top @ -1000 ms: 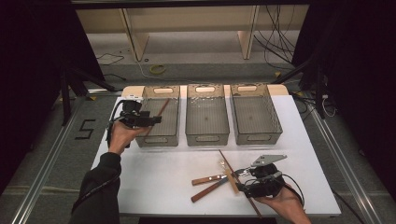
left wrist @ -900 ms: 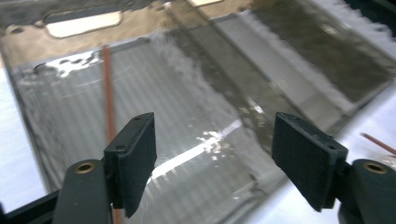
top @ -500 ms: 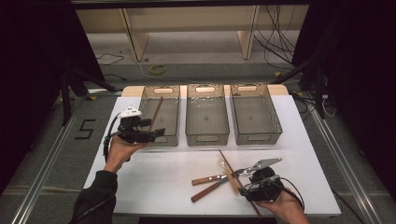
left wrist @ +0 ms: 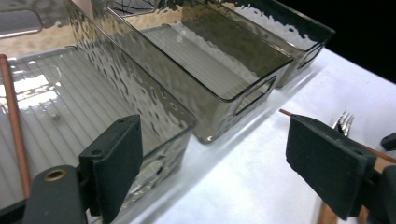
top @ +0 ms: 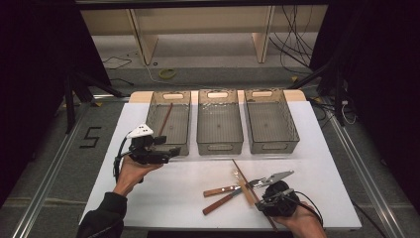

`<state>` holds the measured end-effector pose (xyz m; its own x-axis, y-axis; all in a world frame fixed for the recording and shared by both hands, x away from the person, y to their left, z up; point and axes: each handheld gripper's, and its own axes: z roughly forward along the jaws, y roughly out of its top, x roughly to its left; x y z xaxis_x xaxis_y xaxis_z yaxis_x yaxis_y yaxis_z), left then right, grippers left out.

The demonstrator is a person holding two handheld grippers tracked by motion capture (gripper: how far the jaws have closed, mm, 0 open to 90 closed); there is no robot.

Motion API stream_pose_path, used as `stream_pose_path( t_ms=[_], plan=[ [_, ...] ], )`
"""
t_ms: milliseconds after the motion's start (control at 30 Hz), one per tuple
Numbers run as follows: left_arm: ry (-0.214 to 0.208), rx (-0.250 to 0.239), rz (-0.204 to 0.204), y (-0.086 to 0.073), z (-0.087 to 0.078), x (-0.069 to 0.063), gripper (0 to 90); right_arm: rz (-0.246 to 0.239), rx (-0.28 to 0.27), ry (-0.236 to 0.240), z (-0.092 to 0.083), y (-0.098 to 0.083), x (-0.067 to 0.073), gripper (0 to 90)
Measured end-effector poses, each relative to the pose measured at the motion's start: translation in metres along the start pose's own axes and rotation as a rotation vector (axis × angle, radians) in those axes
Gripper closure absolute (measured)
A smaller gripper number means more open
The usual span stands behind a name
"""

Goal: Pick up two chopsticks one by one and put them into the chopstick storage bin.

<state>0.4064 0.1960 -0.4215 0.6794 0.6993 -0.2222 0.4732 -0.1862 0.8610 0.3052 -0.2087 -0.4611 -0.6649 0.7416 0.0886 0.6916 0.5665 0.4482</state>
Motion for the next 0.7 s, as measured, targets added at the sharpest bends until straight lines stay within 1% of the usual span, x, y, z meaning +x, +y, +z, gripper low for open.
stream_pose_path(
  t_ms=[67, 267, 333, 467, 633, 700],
  plan=[
    [0.000, -0.006, 0.003, -0.003, -0.001, -0.003, 18.2, -0.004, 0.011, -0.004, 0.001, 0.000, 0.000, 63.7],
    [-0.010, -0.003, 0.017, -0.012, -0.001, -0.012, 17.9, -0.007, 0.021, -0.007, 0.001, -0.001, 0.001, 68.5],
    [-0.005, 0.002, 0.025, -0.015, -0.001, -0.014, 17.9, -0.007, 0.024, -0.009, 0.001, -0.001, 0.001, 69.9],
    [-0.009, 0.014, 0.026, -0.021, -0.001, -0.016, 18.1, -0.011, 0.034, -0.014, 0.003, -0.001, 0.002, 71.9],
    [-0.013, 0.007, 0.032, -0.026, -0.002, -0.019, 18.4, -0.024, 0.042, -0.031, 0.004, 0.000, 0.004, 74.9],
    [-0.015, 0.009, 0.039, -0.028, -0.002, -0.021, 18.4, -0.019, 0.044, -0.034, 0.004, 0.000, 0.005, 75.3]
  ],
)
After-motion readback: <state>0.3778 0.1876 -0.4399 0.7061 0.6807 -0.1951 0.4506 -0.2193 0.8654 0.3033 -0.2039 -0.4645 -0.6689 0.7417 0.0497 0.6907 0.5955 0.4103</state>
